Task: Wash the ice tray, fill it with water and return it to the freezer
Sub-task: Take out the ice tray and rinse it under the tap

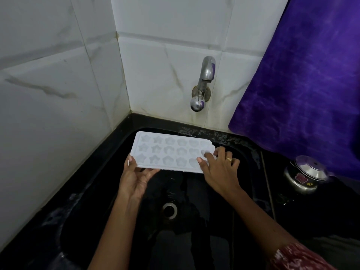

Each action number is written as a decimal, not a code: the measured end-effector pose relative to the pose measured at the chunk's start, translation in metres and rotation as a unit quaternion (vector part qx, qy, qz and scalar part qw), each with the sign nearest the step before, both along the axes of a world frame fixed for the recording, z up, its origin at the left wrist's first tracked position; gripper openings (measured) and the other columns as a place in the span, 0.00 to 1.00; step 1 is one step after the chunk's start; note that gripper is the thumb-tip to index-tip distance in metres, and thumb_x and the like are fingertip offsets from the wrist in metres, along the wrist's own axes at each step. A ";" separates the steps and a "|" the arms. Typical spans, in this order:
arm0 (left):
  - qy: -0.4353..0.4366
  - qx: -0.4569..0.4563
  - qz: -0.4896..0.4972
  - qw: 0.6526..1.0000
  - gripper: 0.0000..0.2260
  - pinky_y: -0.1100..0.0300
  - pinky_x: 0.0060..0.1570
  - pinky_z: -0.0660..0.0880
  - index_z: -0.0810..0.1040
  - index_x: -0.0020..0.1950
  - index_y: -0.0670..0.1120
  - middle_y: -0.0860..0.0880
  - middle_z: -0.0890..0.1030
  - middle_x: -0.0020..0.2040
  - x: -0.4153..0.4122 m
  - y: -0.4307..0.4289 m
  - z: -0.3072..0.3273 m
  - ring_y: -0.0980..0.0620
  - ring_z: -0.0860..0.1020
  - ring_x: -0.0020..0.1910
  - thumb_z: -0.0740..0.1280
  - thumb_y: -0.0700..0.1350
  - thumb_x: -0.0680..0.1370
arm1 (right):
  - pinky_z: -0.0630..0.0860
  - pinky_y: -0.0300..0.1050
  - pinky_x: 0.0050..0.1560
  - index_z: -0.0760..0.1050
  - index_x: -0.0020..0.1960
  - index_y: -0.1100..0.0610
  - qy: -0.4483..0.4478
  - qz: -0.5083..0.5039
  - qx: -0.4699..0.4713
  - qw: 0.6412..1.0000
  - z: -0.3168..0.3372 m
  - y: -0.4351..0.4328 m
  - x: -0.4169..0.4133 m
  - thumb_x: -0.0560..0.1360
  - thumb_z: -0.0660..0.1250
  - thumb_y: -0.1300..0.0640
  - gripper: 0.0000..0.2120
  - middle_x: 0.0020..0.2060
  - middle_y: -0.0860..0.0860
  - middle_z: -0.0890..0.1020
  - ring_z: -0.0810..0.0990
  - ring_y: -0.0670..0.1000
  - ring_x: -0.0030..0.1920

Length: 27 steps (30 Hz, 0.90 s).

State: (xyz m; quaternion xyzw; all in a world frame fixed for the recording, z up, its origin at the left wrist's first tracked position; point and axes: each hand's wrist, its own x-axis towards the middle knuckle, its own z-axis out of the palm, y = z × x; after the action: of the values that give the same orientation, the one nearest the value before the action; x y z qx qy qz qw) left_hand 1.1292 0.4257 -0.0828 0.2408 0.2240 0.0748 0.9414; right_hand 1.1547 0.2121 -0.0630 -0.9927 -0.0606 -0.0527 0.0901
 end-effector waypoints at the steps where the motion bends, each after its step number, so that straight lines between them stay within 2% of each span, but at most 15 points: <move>1: 0.000 0.001 0.002 1.000 0.14 0.36 0.41 0.77 0.68 0.65 0.45 0.40 0.76 0.58 -0.001 0.000 0.001 0.37 0.77 0.53 0.55 0.48 0.81 | 0.59 0.52 0.62 0.67 0.68 0.47 -0.003 -0.002 0.000 1.000 -0.001 0.000 0.001 0.78 0.44 0.38 0.25 0.62 0.51 0.65 0.64 0.53 0.61; 4: -0.001 0.002 0.004 1.000 0.14 0.36 0.40 0.78 0.68 0.64 0.45 0.41 0.77 0.56 -0.001 0.001 0.003 0.37 0.78 0.52 0.55 0.48 0.81 | 0.59 0.52 0.61 0.68 0.66 0.46 -0.015 -0.005 0.011 1.000 -0.002 0.001 0.001 0.75 0.42 0.38 0.28 0.61 0.51 0.66 0.65 0.53 0.60; 8: -0.003 0.005 0.001 1.000 0.11 0.36 0.41 0.77 0.70 0.60 0.45 0.40 0.77 0.56 0.000 0.002 0.003 0.37 0.78 0.52 0.55 0.48 0.81 | 0.59 0.52 0.62 0.66 0.67 0.46 -0.013 0.003 0.002 1.000 -0.001 0.002 0.002 0.79 0.46 0.41 0.21 0.62 0.52 0.65 0.65 0.53 0.61; 12: 0.000 0.013 0.002 1.000 0.17 0.37 0.40 0.78 0.66 0.68 0.44 0.39 0.75 0.61 0.001 0.003 0.004 0.36 0.77 0.55 0.56 0.48 0.81 | 0.60 0.52 0.61 0.67 0.67 0.46 -0.015 0.004 0.005 1.000 0.001 0.005 0.001 0.76 0.39 0.37 0.29 0.60 0.52 0.65 0.65 0.53 0.59; 17: 0.000 0.016 0.001 1.000 0.18 0.38 0.40 0.79 0.64 0.70 0.45 0.39 0.75 0.62 0.002 0.007 0.004 0.36 0.77 0.56 0.56 0.48 0.81 | 0.58 0.51 0.62 0.67 0.66 0.45 -0.003 0.001 0.024 1.000 0.002 0.006 0.004 0.79 0.48 0.41 0.20 0.60 0.51 0.65 0.64 0.52 0.60; 22: -0.005 0.008 0.007 1.000 0.16 0.37 0.40 0.78 0.66 0.68 0.45 0.41 0.77 0.57 0.004 0.007 0.006 0.38 0.78 0.51 0.55 0.48 0.81 | 0.60 0.51 0.60 0.68 0.66 0.47 -0.029 -0.006 0.006 1.000 0.001 0.009 0.005 0.79 0.49 0.41 0.21 0.59 0.50 0.67 0.66 0.53 0.60; 27: 0.005 0.021 -0.003 1.000 0.15 0.35 0.43 0.76 0.66 0.67 0.45 0.42 0.77 0.56 0.008 0.008 0.003 0.38 0.78 0.52 0.54 0.48 0.82 | 0.60 0.52 0.60 0.69 0.66 0.48 -0.028 -0.011 0.006 1.000 -0.003 0.009 0.006 0.79 0.48 0.41 0.22 0.59 0.51 0.67 0.66 0.53 0.60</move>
State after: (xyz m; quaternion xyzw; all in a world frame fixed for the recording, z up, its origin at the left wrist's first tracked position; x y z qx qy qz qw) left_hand 1.1368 0.4338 -0.0794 0.2612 0.2266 0.0752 0.9353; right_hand 1.1608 0.2211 -0.0665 -0.9908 -0.0514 -0.0823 0.0941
